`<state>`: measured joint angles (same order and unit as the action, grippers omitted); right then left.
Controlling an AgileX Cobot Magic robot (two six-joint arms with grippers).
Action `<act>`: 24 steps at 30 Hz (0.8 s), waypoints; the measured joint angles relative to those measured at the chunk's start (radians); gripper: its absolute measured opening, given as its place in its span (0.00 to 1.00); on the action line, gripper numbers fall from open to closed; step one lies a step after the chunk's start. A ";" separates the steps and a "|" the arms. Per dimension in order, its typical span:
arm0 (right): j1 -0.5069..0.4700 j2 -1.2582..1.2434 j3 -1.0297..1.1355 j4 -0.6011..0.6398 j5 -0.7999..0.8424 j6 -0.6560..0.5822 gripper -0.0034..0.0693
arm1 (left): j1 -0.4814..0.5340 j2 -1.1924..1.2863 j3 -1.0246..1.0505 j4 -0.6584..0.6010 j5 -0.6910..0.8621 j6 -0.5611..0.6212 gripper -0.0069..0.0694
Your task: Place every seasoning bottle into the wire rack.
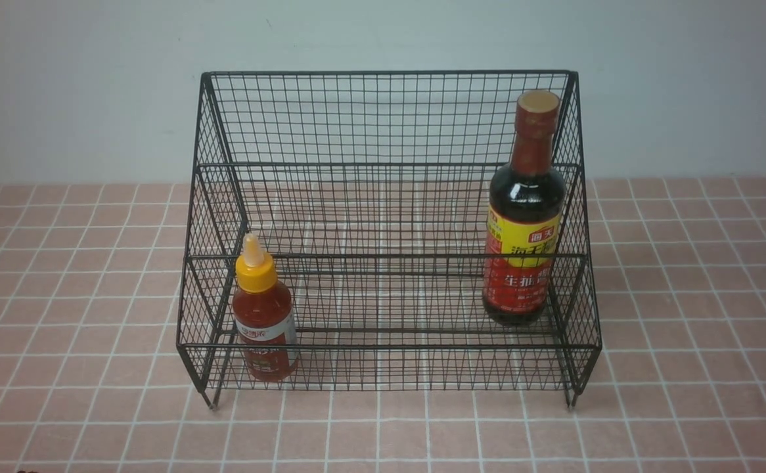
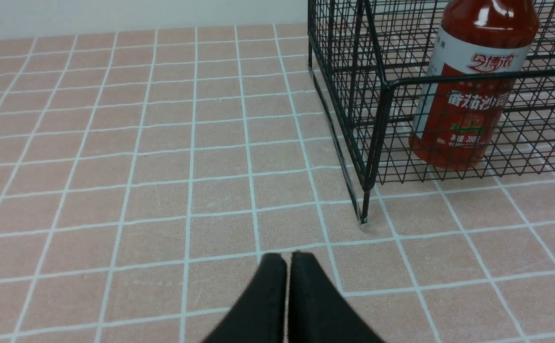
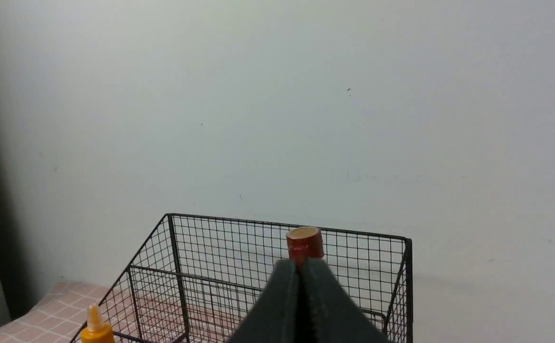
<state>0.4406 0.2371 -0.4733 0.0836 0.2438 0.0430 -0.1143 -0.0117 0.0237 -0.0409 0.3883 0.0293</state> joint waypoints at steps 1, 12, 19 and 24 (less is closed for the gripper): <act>0.000 0.000 0.003 0.002 -0.002 -0.002 0.03 | 0.000 0.000 0.000 0.000 0.000 0.000 0.08; -0.207 -0.110 0.288 -0.114 -0.038 -0.031 0.03 | 0.000 0.000 0.000 0.000 0.000 0.000 0.08; -0.401 -0.200 0.491 -0.118 -0.005 -0.030 0.03 | 0.000 0.000 0.000 0.000 0.000 0.000 0.08; -0.444 -0.244 0.497 -0.128 0.119 -0.031 0.03 | 0.001 0.000 0.000 0.000 -0.001 0.000 0.08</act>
<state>-0.0029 -0.0070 0.0237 -0.0444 0.3629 0.0118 -0.1138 -0.0117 0.0237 -0.0409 0.3874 0.0293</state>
